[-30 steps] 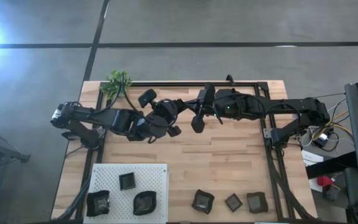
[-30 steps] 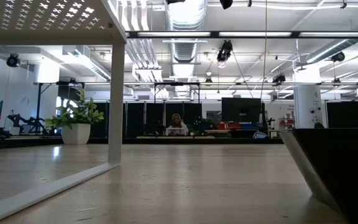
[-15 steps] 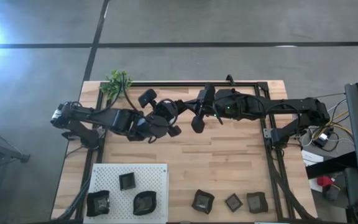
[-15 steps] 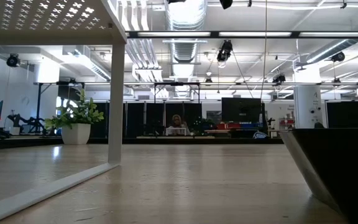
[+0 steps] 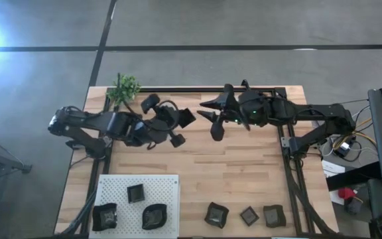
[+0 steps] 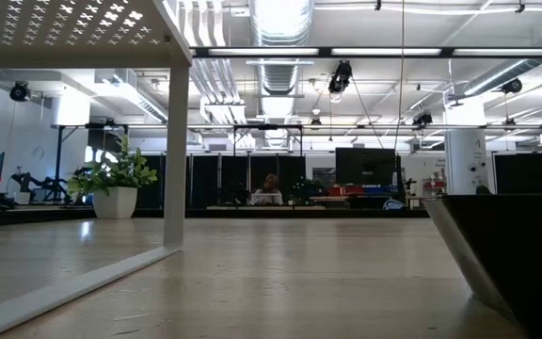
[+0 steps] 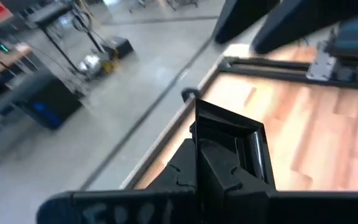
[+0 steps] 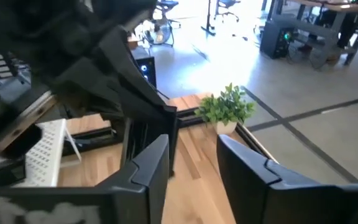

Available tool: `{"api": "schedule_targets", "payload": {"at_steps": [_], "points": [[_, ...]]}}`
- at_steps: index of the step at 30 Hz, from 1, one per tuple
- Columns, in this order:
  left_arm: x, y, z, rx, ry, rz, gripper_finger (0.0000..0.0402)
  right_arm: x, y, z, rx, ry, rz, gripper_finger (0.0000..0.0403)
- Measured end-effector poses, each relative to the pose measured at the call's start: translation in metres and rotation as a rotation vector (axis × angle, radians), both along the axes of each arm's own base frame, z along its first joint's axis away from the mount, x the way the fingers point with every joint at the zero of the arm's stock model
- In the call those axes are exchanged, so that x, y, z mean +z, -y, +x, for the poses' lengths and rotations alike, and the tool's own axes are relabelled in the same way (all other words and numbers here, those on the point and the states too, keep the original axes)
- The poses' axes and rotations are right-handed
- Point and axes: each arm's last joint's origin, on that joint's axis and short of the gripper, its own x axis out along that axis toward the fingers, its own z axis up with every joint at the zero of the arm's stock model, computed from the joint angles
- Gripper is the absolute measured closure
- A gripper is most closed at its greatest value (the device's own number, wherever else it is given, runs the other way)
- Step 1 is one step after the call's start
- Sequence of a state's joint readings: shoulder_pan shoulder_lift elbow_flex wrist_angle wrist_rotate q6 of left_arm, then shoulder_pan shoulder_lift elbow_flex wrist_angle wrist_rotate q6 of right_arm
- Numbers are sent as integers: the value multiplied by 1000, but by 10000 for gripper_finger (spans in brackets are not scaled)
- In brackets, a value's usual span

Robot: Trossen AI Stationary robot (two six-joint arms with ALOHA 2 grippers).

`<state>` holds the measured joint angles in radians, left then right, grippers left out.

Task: Pick & Place Mini shaped plates
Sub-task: Stack the square plate on top of the square plate on the shelf

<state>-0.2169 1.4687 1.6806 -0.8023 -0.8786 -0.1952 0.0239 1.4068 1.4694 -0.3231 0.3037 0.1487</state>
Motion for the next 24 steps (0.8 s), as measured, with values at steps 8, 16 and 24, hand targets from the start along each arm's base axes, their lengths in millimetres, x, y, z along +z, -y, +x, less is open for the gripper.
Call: {"api": "schedule_targets", "payload": {"at_steps": [8, 16, 24], "points": [[-3, -2, -41, -116, -128, -318, 401, 17, -7, -21, 28, 44, -2, 252], [-7, 15, -71, -251, -282, -626, 401, 25, -8, -35, 33, 64, -1, 253], [-10, 54, -89, -303, -315, -738, 401, 28, -9, -37, 63, 75, 11, 254]]}}
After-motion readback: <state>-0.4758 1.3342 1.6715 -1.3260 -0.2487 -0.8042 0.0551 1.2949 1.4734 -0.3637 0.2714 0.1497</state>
